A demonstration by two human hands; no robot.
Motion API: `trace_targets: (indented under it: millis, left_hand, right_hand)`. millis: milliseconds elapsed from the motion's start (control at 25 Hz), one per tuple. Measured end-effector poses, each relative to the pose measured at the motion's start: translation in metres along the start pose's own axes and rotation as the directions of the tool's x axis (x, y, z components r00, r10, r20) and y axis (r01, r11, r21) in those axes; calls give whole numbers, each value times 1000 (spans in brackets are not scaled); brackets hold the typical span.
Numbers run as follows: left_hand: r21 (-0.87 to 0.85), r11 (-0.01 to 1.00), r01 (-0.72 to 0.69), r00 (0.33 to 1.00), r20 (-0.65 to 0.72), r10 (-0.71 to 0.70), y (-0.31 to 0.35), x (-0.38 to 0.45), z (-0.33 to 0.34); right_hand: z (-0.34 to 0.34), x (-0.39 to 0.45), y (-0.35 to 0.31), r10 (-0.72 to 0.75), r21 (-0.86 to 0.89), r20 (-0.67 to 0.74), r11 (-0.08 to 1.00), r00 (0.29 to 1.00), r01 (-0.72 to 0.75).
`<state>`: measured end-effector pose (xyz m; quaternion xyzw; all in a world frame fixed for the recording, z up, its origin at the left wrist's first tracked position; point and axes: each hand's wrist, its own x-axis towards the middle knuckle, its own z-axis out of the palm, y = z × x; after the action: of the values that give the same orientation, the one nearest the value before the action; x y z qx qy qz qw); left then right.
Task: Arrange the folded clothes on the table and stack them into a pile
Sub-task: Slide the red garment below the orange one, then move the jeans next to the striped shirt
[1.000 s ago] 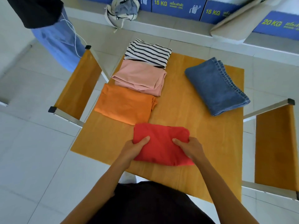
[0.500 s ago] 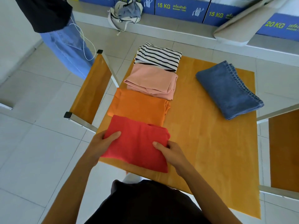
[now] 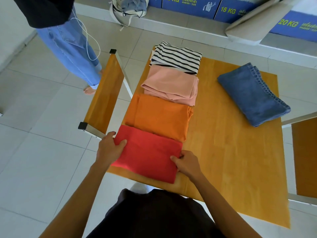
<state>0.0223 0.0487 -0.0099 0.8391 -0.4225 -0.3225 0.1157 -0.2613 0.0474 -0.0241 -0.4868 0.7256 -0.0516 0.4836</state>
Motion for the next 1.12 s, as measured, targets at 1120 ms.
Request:
trace_targets:
  millis: [1120]
  left_hand:
    - [119,709,-695,716,195,670,208,-35,107]
  right_hand:
    - [-104,19,14,67,272,-394,961,917,46]
